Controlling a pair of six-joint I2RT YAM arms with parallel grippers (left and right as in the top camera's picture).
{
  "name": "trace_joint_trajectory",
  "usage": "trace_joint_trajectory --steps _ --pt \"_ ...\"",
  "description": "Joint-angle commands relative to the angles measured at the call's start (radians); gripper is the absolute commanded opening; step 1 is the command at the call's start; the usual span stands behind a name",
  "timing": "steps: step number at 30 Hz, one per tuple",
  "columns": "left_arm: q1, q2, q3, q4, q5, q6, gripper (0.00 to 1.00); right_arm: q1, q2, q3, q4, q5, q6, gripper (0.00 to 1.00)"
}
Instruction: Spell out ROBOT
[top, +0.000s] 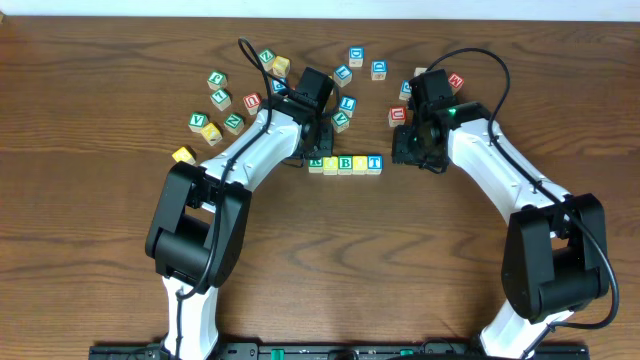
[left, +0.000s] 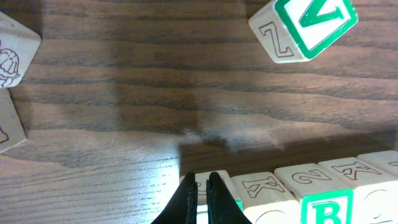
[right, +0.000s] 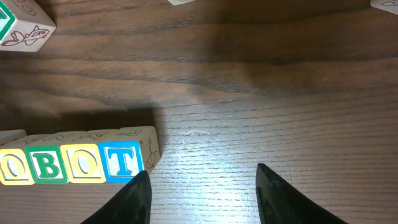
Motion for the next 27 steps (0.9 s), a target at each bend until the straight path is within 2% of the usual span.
trace_joint_trajectory --steps 1,27 --pt "-0.004 0.014 -0.014 -0.009 -0.012 -0.004 0.08 -0.004 -0.012 -0.003 -0.002 0.016 -0.006 0.49" --pt "-0.015 0.014 -0.014 -0.014 -0.012 0.008 0.08 -0.004 -0.012 -0.003 -0.001 0.019 -0.005 0.49"
